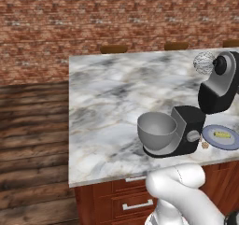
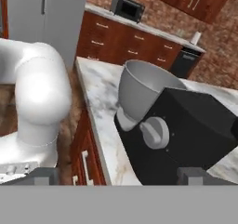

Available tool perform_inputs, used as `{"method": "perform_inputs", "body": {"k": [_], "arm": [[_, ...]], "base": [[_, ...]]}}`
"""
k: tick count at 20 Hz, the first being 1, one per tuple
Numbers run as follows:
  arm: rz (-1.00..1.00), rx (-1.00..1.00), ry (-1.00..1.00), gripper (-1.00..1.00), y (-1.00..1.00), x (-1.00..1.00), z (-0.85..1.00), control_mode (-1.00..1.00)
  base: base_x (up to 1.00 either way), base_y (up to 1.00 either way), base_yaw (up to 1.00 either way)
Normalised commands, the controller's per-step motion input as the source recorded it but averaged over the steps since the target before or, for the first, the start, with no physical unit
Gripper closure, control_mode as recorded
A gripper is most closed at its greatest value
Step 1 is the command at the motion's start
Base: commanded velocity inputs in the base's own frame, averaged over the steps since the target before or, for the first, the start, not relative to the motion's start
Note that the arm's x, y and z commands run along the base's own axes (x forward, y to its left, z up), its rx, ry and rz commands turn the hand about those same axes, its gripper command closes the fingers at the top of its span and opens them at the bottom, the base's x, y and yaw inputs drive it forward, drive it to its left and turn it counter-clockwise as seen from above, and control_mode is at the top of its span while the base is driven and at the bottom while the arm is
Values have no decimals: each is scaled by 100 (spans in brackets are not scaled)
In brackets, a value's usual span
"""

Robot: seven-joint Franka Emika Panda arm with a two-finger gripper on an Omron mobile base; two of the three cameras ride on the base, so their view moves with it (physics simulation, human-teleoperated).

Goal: Add butter and sugar cubes to the stand mixer bowl and then turn on the stand mixer to begin making frosting.

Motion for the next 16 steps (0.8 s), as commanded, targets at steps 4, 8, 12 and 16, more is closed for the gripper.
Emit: {"method": "perform_inputs", "body": {"k": [4,8,12,16], "arm": [[33,0,-11,-100,0,51,-46,-100],[9,3,-1,-100,0,54,-30,-100],[-4,5,0,-100,-6,32,-39,-100],[-11,1,-3,-100,0,23,-47,-100]], "base": [[0,0,0],[0,0,0],[0,0,0],[0,0,0]]}}
